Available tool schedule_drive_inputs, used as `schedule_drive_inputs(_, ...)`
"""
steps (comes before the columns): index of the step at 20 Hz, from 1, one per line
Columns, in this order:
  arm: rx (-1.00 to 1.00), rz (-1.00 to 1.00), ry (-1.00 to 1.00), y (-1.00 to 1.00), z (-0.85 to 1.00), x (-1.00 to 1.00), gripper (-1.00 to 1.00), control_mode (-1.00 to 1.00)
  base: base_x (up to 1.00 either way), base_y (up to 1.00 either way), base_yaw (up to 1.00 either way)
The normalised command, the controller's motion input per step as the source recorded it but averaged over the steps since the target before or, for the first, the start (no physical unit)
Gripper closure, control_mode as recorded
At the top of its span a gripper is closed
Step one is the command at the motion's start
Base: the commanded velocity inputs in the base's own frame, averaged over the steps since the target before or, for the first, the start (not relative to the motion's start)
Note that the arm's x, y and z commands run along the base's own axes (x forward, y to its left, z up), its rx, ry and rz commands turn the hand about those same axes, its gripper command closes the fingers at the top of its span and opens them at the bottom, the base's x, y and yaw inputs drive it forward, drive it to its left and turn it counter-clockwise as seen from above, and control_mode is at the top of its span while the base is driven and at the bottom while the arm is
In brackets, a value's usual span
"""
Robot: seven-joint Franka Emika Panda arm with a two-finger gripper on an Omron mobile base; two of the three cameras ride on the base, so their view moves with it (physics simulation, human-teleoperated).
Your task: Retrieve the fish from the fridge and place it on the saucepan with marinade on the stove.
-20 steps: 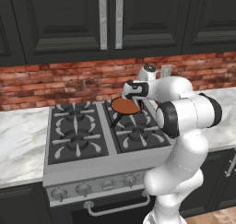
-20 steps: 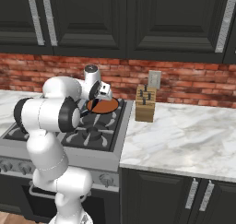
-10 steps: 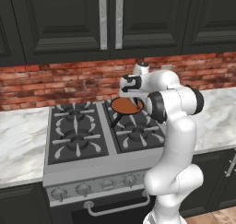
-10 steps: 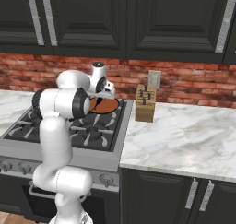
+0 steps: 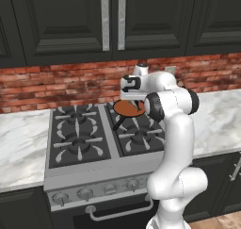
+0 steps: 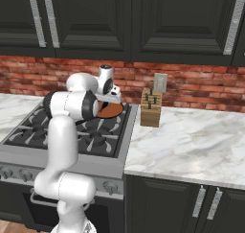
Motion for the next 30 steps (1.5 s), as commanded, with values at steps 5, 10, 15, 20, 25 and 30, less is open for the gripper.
schedule_drive_inputs(5,0.0,0.0,0.17,0.0,-0.08,0.1,1.0,-1.0,0.0,0.0,0.0)
schedule_drive_inputs(10,0.0,0.0,0.17,0.01,-0.16,0.06,1.0,-1.0,0.0,0.0,0.0)
schedule_drive_inputs(15,0.0,0.0,0.12,0.0,-0.11,0.09,1.0,-1.0,0.0,0.0,0.0)
schedule_drive_inputs(20,0.0,0.0,0.08,0.02,-0.2,0.15,1.0,-1.0,0.0,0.0,0.0)
schedule_drive_inputs(25,0.0,0.0,0.06,0.04,-0.23,0.1,1.0,-1.0,0.0,0.0,0.0)
schedule_drive_inputs(30,0.0,0.0,0.02,0.0,-0.07,0.08,1.0,-1.0,0.0,0.0,0.0)
